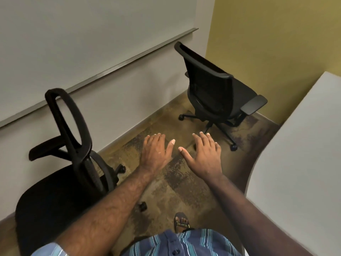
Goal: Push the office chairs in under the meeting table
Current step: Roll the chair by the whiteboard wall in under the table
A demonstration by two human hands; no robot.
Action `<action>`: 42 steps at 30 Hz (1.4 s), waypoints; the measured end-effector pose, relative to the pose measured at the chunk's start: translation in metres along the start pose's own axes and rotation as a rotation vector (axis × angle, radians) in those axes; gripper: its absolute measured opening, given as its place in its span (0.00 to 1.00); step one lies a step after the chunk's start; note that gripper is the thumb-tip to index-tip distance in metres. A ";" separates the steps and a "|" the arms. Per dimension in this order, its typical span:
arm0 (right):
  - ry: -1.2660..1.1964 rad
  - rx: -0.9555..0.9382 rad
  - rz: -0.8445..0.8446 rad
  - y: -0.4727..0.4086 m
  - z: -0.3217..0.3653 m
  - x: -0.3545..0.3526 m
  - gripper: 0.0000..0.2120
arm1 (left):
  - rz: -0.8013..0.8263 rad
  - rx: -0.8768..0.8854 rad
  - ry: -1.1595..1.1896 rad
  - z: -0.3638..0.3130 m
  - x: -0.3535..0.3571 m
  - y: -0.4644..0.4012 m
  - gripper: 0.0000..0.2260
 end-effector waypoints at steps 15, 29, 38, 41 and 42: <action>-0.007 0.065 -0.115 -0.184 0.018 -0.021 0.45 | -0.058 0.055 0.139 0.015 -0.006 -0.236 0.26; 0.111 0.223 -0.171 -0.325 0.032 -0.055 0.45 | 0.010 0.256 0.333 0.025 -0.005 -0.435 0.24; 0.096 0.305 -0.208 -0.393 0.014 -0.054 0.45 | 0.101 0.357 0.306 0.000 0.030 -0.506 0.27; 0.070 0.326 -0.244 -0.419 -0.001 -0.056 0.45 | 0.096 0.479 0.255 -0.015 0.042 -0.532 0.27; 0.053 0.343 -0.250 -0.430 -0.008 -0.055 0.46 | 0.103 0.534 0.232 -0.021 0.048 -0.545 0.27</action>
Point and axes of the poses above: each hand's wrist, its own y-axis away from the middle knuckle, its own x-axis out of the palm, z = x × y, the point moved 4 cm from there along -y, towards the middle knuckle, and after that the axes turned 10 degrees about y, right-handed, at the moved point
